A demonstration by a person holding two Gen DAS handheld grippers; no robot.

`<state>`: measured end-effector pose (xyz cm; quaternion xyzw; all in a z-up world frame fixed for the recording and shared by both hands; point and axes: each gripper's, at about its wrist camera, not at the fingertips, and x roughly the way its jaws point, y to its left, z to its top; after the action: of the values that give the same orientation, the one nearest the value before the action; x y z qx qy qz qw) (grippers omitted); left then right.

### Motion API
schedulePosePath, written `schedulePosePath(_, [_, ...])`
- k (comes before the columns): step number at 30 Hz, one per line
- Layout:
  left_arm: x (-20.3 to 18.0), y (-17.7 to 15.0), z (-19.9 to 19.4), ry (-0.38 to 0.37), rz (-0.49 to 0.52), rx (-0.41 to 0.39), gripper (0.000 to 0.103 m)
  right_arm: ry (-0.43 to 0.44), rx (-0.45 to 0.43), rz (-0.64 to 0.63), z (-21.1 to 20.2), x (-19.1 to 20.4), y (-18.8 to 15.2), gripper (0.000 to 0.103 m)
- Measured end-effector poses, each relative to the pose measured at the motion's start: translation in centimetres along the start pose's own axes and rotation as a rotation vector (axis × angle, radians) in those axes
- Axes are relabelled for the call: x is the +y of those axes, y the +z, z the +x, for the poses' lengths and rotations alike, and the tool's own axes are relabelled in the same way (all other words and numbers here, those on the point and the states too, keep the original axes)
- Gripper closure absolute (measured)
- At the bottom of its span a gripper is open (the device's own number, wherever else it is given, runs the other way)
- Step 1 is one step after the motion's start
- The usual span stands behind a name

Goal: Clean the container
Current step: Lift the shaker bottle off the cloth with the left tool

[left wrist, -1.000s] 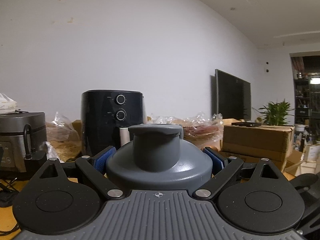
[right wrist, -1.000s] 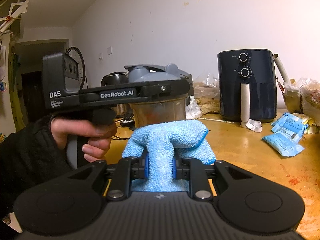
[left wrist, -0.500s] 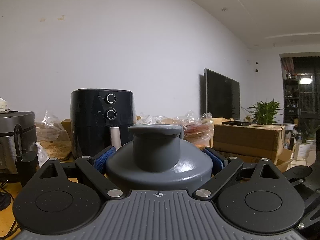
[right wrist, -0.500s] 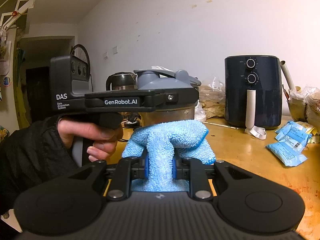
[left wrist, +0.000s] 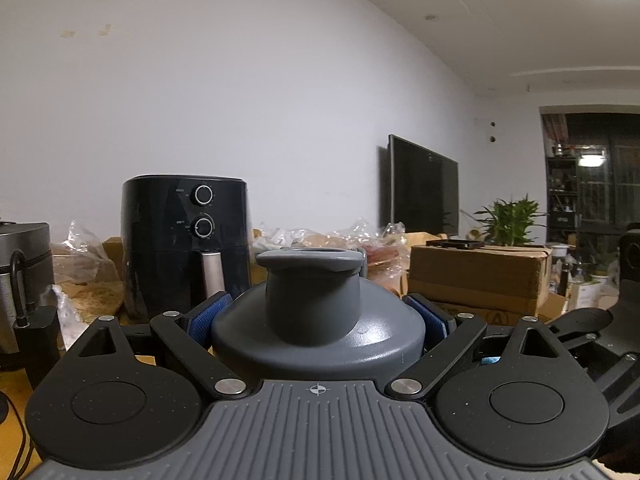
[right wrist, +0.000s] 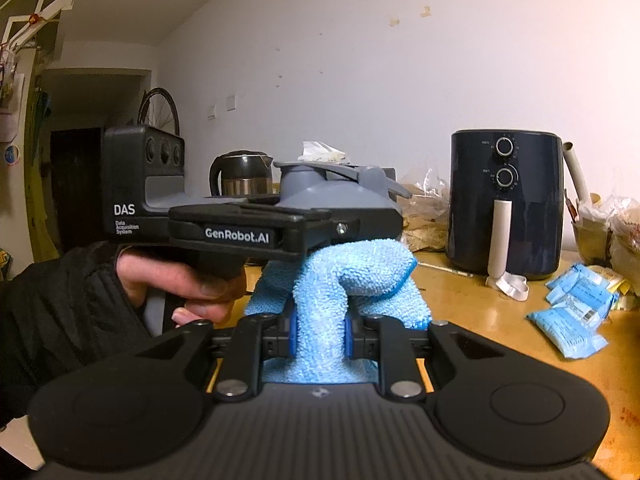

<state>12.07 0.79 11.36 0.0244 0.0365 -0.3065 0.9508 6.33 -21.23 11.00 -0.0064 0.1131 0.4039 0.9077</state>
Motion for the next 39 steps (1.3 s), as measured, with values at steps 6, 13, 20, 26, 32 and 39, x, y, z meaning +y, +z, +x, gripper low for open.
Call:
schedulePosePath(6, [0.1,0.0,0.0,-0.005,-0.003,0.004,0.008,-0.012,-0.001,-0.028,0.8,0.4,0.4,0.08])
schedulePosePath(13, [0.0,0.0,0.0,-0.004,-0.002,0.004,0.008,-0.047,0.022,-0.04,1.0,0.5,0.4,0.072])
schedulePosePath(20, [0.0,-0.1,0.0,-0.004,-0.003,0.005,0.008,-0.053,0.09,-0.024,2.1,-0.2,-0.7,0.086])
schedulePosePath(26, [-0.1,0.1,0.0,-0.003,-0.003,0.009,0.008,-0.042,0.156,-0.015,3.3,-0.7,-1.9,0.086])
schedulePosePath(32, [0.0,0.1,0.0,-0.003,-0.004,0.011,0.008,-0.033,0.2,0.005,4.2,-1.3,-3.0,0.086])
schedulePosePath(39, [0.0,0.2,0.0,-0.003,-0.004,0.012,0.008,-0.028,0.247,0.023,5.1,-1.6,-3.6,0.086])
